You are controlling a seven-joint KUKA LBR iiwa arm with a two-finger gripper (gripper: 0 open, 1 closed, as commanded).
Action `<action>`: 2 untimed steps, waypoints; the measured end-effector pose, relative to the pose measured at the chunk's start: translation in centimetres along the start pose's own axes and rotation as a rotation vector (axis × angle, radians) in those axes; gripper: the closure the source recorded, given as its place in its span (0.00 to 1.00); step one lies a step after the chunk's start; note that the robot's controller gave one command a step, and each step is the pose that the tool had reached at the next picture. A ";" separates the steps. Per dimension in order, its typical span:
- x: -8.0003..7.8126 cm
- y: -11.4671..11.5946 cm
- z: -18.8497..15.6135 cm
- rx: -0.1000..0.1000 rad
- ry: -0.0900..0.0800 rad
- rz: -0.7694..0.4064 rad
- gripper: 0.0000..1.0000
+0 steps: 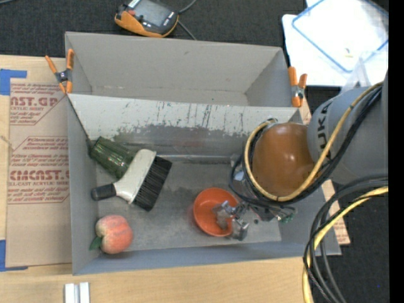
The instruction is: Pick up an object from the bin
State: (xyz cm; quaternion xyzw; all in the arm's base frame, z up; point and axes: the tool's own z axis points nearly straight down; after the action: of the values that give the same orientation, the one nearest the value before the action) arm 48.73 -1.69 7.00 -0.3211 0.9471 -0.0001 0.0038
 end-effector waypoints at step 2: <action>-0.1 0.1 -4.6 0.000 0.000 0.000 1.00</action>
Offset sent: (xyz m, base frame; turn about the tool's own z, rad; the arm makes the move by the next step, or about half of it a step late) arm -0.0019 0.0003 0.0250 0.0005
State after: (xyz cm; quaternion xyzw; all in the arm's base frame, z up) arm 48.70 -1.62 11.59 -0.3209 0.9471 0.0001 0.0039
